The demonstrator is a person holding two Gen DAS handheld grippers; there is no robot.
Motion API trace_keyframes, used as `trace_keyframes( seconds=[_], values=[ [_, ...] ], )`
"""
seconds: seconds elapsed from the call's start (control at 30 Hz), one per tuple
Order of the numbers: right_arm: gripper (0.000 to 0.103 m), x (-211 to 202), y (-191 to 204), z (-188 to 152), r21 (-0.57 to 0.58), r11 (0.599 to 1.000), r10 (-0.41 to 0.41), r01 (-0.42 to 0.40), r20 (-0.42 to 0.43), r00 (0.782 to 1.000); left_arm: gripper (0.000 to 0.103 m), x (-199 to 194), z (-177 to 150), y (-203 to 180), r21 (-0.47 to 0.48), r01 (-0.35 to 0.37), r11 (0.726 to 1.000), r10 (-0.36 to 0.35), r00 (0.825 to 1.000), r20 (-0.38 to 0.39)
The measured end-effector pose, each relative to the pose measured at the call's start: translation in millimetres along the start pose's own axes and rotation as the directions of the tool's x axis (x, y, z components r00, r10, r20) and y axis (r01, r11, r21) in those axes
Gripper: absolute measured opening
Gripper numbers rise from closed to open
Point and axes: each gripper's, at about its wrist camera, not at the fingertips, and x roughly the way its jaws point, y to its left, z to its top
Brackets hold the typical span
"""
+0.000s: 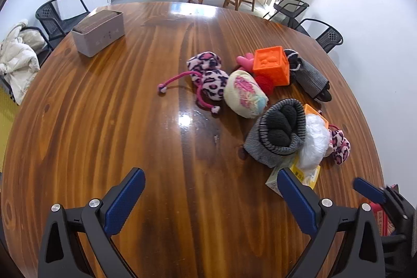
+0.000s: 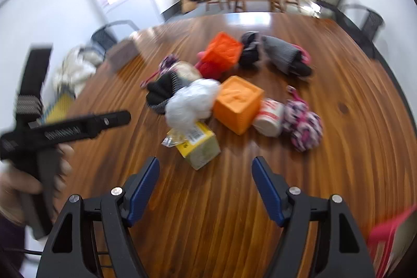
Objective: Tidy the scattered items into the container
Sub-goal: 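Grasp the yellow-white box with the right gripper while the left grasps the grey knit hat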
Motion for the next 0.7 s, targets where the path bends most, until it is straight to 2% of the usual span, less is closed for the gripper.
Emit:
trace_keyframes(
  seconds=[0.1, 0.23, 0.37, 0.4, 0.47, 0.6, 0.7],
  values=[
    [0.077, 33, 13, 4, -0.102, 0.994, -0.043, 0.040, -0.025, 0.999, 0.102, -3, -1, 10, -0.017, 0.001, 1.000, -0.001, 1.000, 0.002],
    [0.077, 63, 11, 11, -0.116, 0.993, -0.041, 0.035, -0.048, 0.998, 0.102, 0, -2, 14, -0.035, 0.003, 0.999, -0.003, 1.000, -0.003],
    [0.075, 79, 8, 15, -0.097, 0.995, 0.001, -0.009, -0.084, 0.996, 0.102, 5, 1, 11, -0.039, 0.016, 0.999, -0.016, 1.000, -0.009],
    [0.060, 81, 7, 14, -0.095, 0.995, 0.001, -0.009, -0.093, 0.996, 0.102, 6, 2, 9, -0.035, 0.019, 0.999, -0.020, 1.000, -0.010],
    [0.054, 86, 5, 12, -0.088, 0.996, -0.013, 0.002, -0.122, 0.993, 0.102, 8, 4, 3, -0.023, 0.026, 0.999, -0.026, 1.000, -0.011],
    [0.053, 74, -8, 5, -0.027, 0.999, -0.030, 0.027, -0.112, 0.993, 0.102, 13, 7, -10, 0.009, 0.044, 0.999, -0.044, 0.999, -0.015],
    [0.053, 58, -31, -5, 0.062, 0.995, -0.065, 0.072, -0.112, 0.992, 0.102, 21, 8, -22, 0.041, 0.055, 0.998, -0.054, 0.998, -0.022]
  ],
)
